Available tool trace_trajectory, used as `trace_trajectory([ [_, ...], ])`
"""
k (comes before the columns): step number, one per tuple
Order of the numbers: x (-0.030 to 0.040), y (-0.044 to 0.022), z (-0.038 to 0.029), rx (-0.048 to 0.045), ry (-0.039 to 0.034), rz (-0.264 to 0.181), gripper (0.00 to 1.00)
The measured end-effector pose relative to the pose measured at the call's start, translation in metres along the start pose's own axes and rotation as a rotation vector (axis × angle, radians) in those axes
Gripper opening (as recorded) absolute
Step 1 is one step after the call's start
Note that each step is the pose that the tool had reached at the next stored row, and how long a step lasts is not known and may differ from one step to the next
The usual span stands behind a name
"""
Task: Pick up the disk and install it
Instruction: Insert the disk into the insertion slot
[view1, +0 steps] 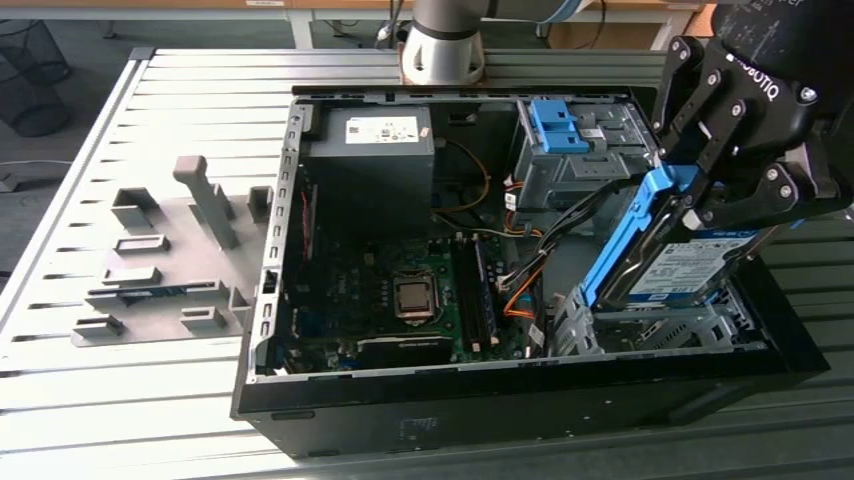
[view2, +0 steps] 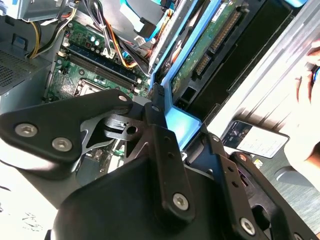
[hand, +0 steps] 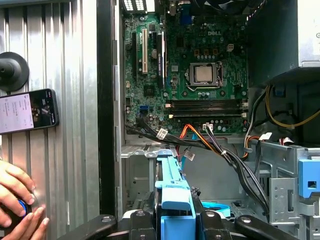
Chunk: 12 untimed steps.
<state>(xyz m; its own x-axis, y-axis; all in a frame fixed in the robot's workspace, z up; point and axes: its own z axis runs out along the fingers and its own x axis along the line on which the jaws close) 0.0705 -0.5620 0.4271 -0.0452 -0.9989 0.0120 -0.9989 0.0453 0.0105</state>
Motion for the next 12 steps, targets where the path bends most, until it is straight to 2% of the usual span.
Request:
trace_trajectory([
  [4, 0.0, 0.0, 0.0007, 0.0001, -0.0001, 0.0, 0.38],
  [5, 0.0, 0.0, 0.0024, 0.0, -0.0002, 0.0, 0.44],
  [12, -0.0002, -0.0001, 0.0151, 0.0, -0.0001, 0.0, 0.42],
])
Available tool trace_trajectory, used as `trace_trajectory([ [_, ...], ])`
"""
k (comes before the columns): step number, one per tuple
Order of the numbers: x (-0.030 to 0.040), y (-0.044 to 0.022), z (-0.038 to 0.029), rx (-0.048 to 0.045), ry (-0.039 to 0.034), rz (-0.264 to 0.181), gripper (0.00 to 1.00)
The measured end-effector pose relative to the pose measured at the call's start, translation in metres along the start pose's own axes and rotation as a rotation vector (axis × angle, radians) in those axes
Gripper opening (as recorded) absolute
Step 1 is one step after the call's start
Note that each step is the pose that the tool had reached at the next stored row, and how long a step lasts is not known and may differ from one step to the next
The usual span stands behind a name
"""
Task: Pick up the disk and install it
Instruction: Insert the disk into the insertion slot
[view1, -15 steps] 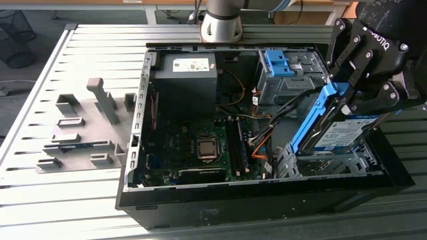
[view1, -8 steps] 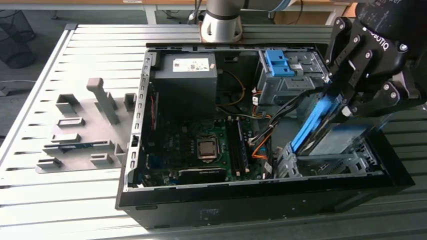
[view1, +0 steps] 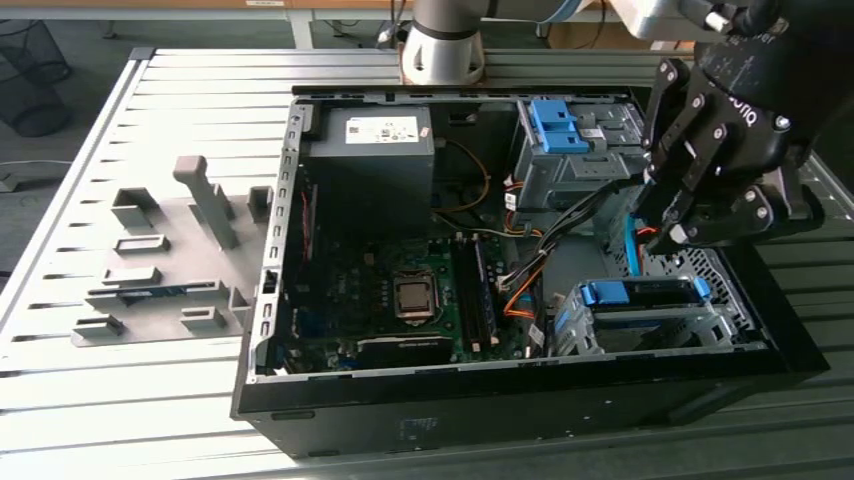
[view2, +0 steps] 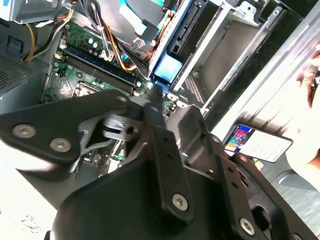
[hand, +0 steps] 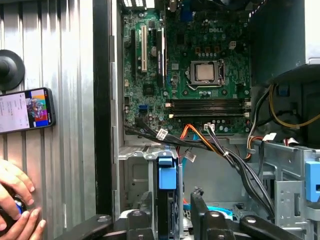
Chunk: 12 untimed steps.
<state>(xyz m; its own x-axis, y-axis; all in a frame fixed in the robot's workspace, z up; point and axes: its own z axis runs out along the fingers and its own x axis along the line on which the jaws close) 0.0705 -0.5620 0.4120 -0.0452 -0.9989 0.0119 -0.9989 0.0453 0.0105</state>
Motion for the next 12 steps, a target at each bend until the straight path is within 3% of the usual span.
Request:
trace_trajectory([
  [1, 0.0, 0.0, 0.0019, 0.0, 0.0, 0.0, 0.42],
  [3, 0.0, -0.0001, 0.0055, 0.0, 0.0001, 0.0, 0.3],
  [4, -0.0001, -0.0001, 0.0073, 0.0, -0.0001, 0.0, 0.3],
  [7, -0.0002, -0.0002, 0.0127, 0.0, 0.0, 0.0, 0.12],
  [12, -0.0002, -0.0003, 0.0219, 0.0, 0.0, 0.0, 0.11],
])
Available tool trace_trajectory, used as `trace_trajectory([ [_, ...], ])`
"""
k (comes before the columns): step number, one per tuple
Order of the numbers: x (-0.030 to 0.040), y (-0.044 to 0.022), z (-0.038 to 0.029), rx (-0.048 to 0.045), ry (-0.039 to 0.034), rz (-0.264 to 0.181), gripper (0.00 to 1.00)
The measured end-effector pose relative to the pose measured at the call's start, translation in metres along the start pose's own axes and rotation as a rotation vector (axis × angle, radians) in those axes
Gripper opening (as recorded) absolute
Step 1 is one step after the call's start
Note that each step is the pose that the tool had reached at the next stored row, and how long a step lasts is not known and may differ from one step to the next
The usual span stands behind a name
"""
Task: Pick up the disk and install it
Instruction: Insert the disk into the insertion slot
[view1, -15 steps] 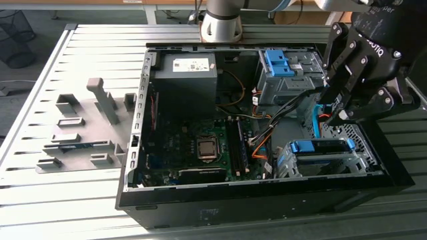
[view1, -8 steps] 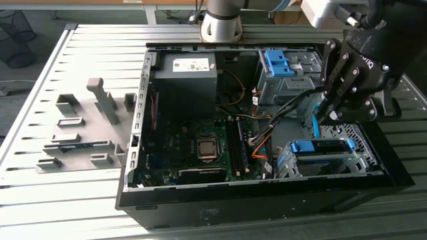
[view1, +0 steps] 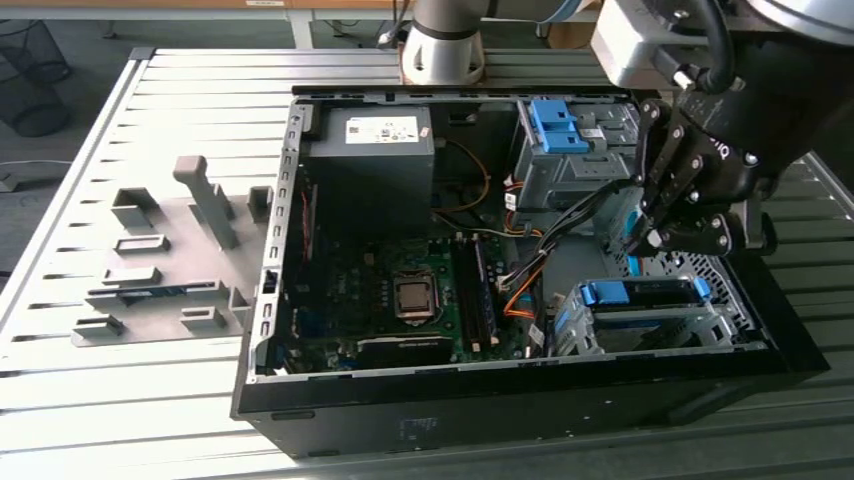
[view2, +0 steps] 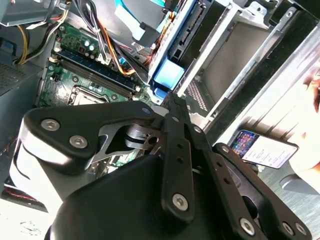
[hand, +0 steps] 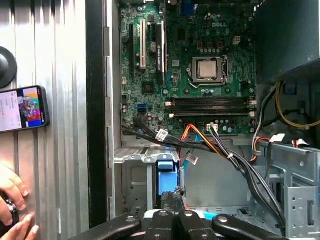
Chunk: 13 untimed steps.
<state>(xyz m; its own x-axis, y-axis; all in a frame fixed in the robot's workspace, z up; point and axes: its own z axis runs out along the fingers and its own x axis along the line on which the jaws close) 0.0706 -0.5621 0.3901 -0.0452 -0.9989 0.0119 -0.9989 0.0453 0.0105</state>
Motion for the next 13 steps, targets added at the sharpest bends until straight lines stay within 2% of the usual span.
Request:
trace_trajectory([
  [9, -0.0002, -0.0002, 0.0161, -0.0001, 0.0001, 0.0, 0.11],
  [13, -0.0002, -0.0002, 0.0166, -0.0001, 0.0003, 0.0, 0.11],
])
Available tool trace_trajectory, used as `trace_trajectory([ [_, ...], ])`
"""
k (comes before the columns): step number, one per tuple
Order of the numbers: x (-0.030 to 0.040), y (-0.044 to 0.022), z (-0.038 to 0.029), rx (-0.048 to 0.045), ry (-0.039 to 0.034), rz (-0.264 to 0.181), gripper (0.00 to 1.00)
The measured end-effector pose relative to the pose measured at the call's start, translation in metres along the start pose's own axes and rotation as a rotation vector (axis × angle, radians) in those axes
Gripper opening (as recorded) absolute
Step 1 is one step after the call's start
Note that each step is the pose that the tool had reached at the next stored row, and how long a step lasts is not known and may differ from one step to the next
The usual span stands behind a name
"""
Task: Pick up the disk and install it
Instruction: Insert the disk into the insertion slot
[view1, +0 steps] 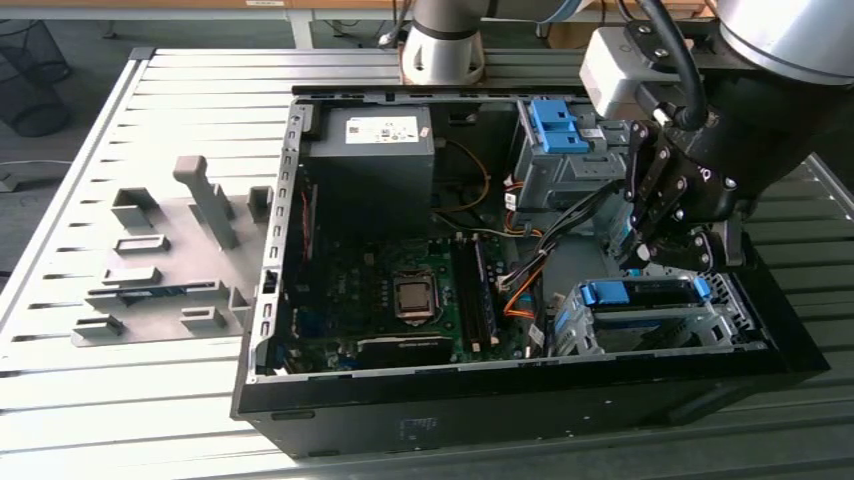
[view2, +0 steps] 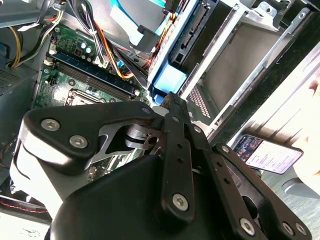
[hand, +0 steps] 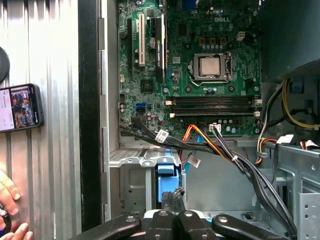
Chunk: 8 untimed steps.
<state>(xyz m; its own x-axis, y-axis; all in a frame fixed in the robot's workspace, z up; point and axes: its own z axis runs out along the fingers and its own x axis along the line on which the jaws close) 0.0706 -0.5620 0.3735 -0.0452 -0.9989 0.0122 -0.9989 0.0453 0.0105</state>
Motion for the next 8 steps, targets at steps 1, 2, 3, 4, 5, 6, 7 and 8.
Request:
trace_trajectory([
  [1, 0.0, 0.0, 0.0002, 0.0, -0.0001, 0.0, 0.11],
  [2, 0.0, -0.0001, 0.0014, 0.0007, -0.0007, 0.0, 0.11],
  [3, 0.0, -0.0001, 0.0033, 0.0007, -0.0006, 0.0, 0.11],
  [4, -0.0001, -0.0005, 0.0049, 0.0008, -0.0004, 0.0, 0.11],
  [5, -0.0001, -0.001, 0.0067, 0.0008, -0.0003, 0.0, 0.11],
  [6, -0.0002, -0.001, 0.0086, 0.0009, -0.0004, 0.0, 0.11],
  [7, -0.0002, -0.001, 0.0093, 0.001, -0.0005, 0.0, 0.11],
  [8, -0.0002, -0.0011, 0.0092, 0.0011, -0.0002, 0.0, 0.11],
])
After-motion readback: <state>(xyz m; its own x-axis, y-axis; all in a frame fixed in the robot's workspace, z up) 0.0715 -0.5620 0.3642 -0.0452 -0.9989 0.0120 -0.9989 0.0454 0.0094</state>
